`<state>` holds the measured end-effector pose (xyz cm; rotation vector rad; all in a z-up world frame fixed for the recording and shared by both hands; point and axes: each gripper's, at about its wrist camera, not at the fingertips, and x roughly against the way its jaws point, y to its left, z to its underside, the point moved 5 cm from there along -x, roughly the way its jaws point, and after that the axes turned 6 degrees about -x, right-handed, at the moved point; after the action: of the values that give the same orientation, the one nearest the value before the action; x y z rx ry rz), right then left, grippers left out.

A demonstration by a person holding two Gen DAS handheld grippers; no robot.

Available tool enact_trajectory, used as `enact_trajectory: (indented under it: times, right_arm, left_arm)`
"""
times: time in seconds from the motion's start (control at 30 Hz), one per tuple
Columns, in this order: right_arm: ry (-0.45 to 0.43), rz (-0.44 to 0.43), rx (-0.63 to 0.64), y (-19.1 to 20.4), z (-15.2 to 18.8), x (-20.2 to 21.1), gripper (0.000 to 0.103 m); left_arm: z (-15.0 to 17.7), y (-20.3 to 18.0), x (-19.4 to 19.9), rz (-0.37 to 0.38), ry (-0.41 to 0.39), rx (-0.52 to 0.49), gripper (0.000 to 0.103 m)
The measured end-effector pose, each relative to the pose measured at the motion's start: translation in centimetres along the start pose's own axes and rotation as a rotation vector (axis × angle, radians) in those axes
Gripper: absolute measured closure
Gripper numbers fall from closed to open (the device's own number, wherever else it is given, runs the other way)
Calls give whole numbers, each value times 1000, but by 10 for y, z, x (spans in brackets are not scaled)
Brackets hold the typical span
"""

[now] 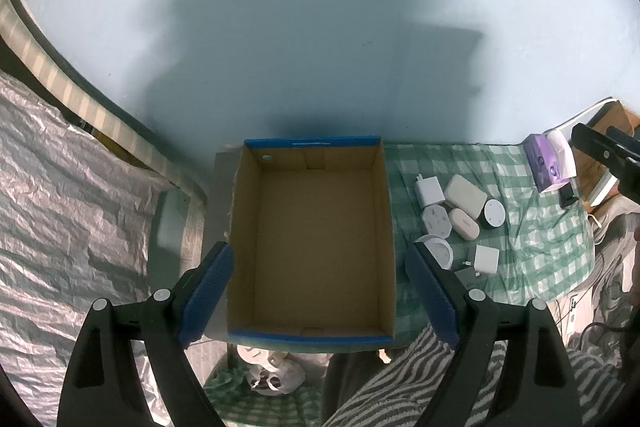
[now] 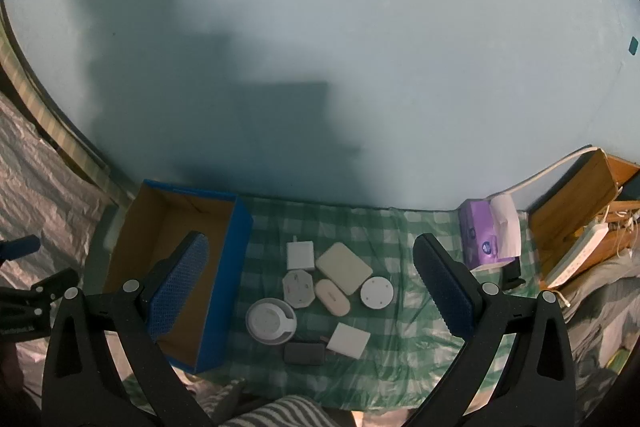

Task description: Organize rigid objects

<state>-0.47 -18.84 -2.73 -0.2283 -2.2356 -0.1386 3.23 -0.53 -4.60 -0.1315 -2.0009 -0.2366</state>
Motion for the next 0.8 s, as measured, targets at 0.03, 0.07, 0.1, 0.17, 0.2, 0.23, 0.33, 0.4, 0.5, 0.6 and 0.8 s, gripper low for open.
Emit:
enact_trajectory:
  times: [0.03, 0.07, 0.1, 0.17, 0.2, 0.23, 0.33, 0.4, 0.5, 0.6, 0.8]
  right_arm:
    - [1, 0, 0, 0, -1, -1, 1]
    - [2, -1, -1, -1, -1, -1, 1]
    - [4, -1, -2, 0, -1, 0, 1]
    - [6, -2, -3, 0, 0, -1, 1]
    - [8, -1, -4, 0, 1, -1, 1]
    - [11, 0, -5, -1, 2, -1, 1]
    - [18, 0, -6, -2, 1, -2, 1]
    - [22, 2, -6, -2, 0, -3, 1]
    - [21, 3, -4, -2, -1, -4, 1]
    - [25, 1, -5, -2, -2, -4, 1]
    - [33, 3, -4, -2, 2, -4, 1]
  left_arm:
    - [0, 0, 0, 0, 1, 0, 14]
    - [0, 0, 0, 0, 1, 1, 14]
    - [0, 0, 0, 2, 0, 1, 14]
    - [0, -2, -1, 3, 4, -2, 14]
    - [0, -2, -2, 2, 6, -5, 14]
    - [0, -3, -2, 1, 6, -7, 14]
    - [1, -4, -2, 4, 6, -8, 14]
    - [2, -4, -2, 4, 7, -9, 14]
    - [4, -3, -2, 3, 9, -11, 14]
    - [6, -2, -2, 1, 14, -12, 14]
    - [8, 4, -4, -10, 20, -17, 14]
